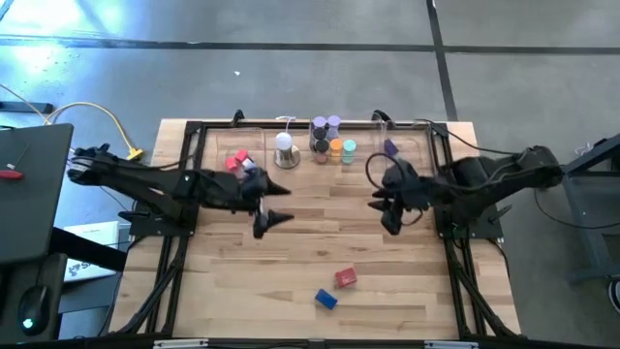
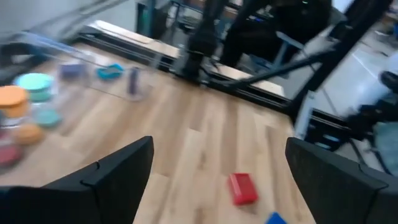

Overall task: Pick & Place Office items
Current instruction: Put the red adaptor into the left transparent bin

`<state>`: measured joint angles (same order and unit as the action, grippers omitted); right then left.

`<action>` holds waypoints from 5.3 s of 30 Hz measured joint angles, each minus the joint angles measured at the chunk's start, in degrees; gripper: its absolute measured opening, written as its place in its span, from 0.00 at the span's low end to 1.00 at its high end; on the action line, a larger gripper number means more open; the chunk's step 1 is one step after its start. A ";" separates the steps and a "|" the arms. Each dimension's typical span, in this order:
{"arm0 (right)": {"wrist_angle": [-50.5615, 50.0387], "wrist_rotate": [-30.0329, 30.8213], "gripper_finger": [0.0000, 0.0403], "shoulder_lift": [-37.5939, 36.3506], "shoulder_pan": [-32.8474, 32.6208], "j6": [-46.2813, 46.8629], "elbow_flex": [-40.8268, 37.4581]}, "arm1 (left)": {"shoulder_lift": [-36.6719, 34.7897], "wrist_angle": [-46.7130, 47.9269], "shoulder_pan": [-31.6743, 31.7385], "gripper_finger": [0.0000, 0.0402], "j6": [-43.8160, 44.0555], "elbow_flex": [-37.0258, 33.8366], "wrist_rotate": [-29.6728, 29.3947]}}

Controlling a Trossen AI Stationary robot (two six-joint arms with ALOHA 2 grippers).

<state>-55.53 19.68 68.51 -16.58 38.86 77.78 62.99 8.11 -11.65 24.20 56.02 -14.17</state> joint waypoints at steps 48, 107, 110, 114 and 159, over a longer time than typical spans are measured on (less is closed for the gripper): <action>-8.50 19.25 0.30 0.04 -27.04 19.87 0.02 | 42.00 -3.49 -8.86 0.89 -3.34 20.54 -6.65; -11.68 21.10 0.30 0.04 -30.32 19.37 0.02 | 49.37 -15.11 -13.24 0.89 3.85 20.51 -15.03; -11.67 21.49 0.30 0.04 -30.32 19.40 0.02 | 51.19 -17.38 -13.43 0.89 2.25 20.47 -13.73; -11.65 21.59 0.30 0.04 -30.32 19.66 0.02 | 52.77 -19.78 -14.44 0.89 -0.78 20.47 -13.13; -11.32 22.18 0.30 0.37 -30.32 20.01 0.00 | 59.75 -30.41 -14.65 0.89 -3.84 20.47 -11.11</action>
<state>-66.85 41.87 68.88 -46.89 58.87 77.78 122.74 -22.29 -26.30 20.36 76.49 -25.28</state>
